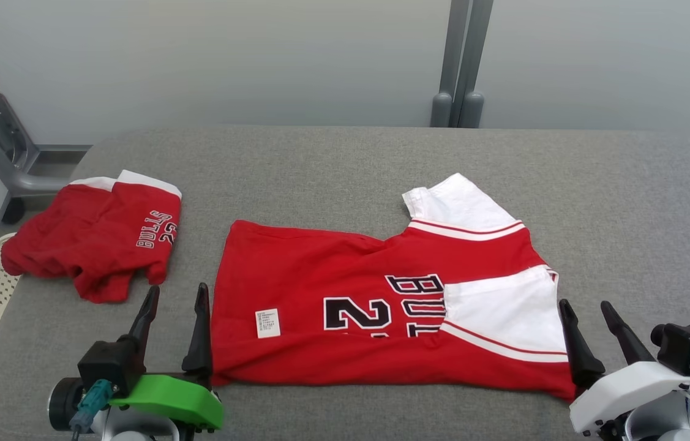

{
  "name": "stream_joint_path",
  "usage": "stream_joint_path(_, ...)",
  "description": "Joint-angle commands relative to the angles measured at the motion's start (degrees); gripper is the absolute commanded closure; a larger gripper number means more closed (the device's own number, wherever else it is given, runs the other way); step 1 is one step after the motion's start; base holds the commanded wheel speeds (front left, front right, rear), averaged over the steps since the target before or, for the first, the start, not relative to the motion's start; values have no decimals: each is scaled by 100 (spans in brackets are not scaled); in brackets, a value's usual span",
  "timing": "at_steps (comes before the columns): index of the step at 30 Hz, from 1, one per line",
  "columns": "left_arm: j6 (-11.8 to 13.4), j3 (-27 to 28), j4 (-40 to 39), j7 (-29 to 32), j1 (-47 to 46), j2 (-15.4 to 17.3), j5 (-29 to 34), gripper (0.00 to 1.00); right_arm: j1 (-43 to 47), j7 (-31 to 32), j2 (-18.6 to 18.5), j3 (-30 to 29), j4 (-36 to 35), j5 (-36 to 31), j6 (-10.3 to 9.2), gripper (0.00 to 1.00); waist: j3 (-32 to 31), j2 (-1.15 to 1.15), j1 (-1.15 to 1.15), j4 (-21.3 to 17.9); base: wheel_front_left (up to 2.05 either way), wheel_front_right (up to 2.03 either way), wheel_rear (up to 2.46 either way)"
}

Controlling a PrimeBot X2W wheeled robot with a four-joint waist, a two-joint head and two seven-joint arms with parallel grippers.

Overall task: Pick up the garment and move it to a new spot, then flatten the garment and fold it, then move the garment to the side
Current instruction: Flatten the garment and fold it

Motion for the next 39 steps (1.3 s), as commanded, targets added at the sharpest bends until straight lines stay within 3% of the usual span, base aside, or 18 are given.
stream_joint_path(1, -128, 42, 40, -18, 73, -60, 61, 0, -31, -135, 15, -35, 43, -108, -1, 0, -37, 0, 0, -33, 0, 0, 0)
stream_joint_path(3, -251, 44, 143, -12, 106, -91, 116, 0, -27, -258, 41, -71, 100, -220, -2, 0, -60, 0, 0, -62, 0, 0, 0)
stream_joint_path(9, -287, 195, 552, -12, 176, -224, 21, 0, -44, -559, 105, -105, 254, -467, -2, 0, -98, 0, 0, -157, 0, 0, 0)
stream_joint_path(19, -368, 90, 899, 92, 71, -105, 57, 0, -131, -955, 130, 117, 549, -893, -2, 0, -94, 0, 0, -214, 0, 0, 0)
stream_joint_path(39, -394, 13, 992, 112, -68, -21, 43, 0, -275, -864, 154, 180, 619, -918, -2, 0, 22, 0, 0, -229, 0, 0, 0)
